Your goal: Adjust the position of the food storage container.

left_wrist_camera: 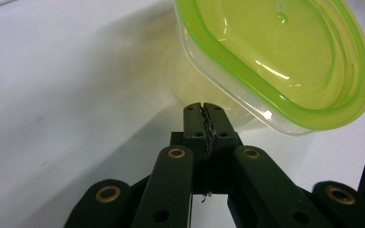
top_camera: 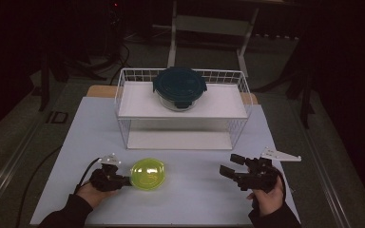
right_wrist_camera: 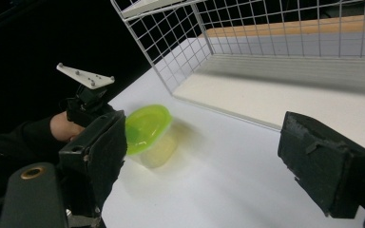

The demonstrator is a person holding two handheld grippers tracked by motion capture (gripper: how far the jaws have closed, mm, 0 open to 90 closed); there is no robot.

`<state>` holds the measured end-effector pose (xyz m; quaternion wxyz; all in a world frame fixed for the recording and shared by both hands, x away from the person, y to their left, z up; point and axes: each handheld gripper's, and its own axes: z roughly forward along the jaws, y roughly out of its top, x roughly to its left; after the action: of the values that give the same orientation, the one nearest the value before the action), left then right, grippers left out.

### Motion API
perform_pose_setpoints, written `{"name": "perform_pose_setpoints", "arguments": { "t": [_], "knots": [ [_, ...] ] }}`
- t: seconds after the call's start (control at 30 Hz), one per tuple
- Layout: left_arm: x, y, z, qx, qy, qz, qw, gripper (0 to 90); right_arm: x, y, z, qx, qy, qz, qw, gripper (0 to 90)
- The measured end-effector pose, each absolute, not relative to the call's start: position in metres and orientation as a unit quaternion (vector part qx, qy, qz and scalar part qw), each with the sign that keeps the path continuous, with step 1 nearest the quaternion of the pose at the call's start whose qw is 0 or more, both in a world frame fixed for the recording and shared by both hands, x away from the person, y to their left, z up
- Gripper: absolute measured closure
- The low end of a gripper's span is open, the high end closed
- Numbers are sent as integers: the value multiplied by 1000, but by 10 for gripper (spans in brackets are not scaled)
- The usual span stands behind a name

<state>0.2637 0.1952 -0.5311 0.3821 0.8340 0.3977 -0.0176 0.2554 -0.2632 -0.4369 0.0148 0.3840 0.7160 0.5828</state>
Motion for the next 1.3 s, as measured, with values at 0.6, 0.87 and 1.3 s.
{"name": "perform_pose_setpoints", "arguments": {
  "t": [0.6,0.87,1.3],
  "knots": [
    [282,150,-530,851,362,-30,380,883,259,-261,-444,388,716,580,11,162],
    [290,129,-530,852,354,-37,384,883,261,-261,-446,389,719,576,16,163],
    [296,107,-532,854,346,-42,387,882,262,-262,-449,392,720,573,16,164]
  ]
}}
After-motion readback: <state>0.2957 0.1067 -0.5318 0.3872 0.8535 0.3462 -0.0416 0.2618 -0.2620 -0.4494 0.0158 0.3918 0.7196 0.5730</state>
